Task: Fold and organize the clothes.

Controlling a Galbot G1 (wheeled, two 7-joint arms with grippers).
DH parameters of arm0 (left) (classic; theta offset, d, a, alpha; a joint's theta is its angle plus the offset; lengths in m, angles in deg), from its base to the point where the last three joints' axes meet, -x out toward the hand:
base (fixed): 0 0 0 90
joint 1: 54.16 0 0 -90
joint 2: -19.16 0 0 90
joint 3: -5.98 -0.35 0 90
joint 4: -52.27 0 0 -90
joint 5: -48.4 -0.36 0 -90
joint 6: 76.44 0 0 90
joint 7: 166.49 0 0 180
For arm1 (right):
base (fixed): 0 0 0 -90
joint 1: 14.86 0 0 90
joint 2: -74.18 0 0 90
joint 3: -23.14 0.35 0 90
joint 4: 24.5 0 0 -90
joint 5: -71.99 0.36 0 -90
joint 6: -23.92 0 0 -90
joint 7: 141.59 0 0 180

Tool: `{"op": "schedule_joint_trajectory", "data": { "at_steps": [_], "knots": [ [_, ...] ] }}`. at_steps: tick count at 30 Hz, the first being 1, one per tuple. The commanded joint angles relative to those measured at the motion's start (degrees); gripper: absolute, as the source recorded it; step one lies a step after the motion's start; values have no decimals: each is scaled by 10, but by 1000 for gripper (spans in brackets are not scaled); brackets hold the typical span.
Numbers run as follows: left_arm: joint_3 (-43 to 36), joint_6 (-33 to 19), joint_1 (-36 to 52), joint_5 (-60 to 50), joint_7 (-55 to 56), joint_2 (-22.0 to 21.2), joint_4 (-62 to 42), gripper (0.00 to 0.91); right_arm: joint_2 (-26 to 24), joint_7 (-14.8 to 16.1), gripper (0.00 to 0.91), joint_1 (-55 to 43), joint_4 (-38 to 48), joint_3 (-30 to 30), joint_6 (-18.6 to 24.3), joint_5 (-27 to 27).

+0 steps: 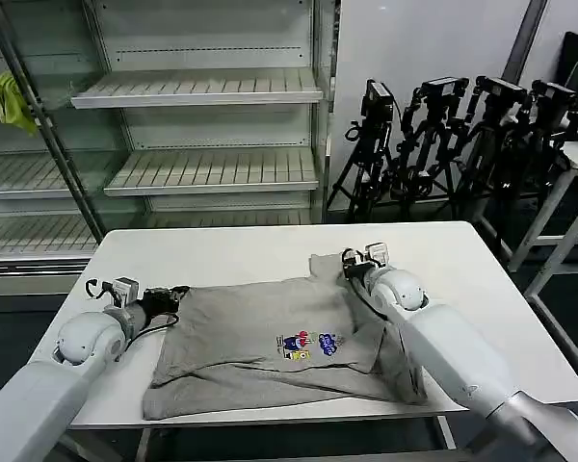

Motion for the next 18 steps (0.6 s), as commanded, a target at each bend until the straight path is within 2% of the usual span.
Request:
{"op": "schedule_joint_trajectory", "data": {
  "at_steps": [1, 11, 12, 13, 18],
  "knots": [
    [1, 0, -1, 0, 0, 1, 3, 40, 0, 0, 0, 2, -1, 0, 0, 0],
    [10, 1, -6, 0, 0, 9, 20, 50, -3, -2, 0, 6, -17, 7, 8, -2],
    [11, 1, -7, 0, -1, 9, 19, 272, -3, -2, 0, 6, -17, 8, 7, -2],
    [12, 1, -8, -3, -4, 10, 17, 887, -3, -2, 0, 7, -17, 8, 8, -3],
    [13, 5, -20, -12, -1, 13, 9, 907, -3, 0, 0, 13, -17, 11, 10, -9]
  ]
}}
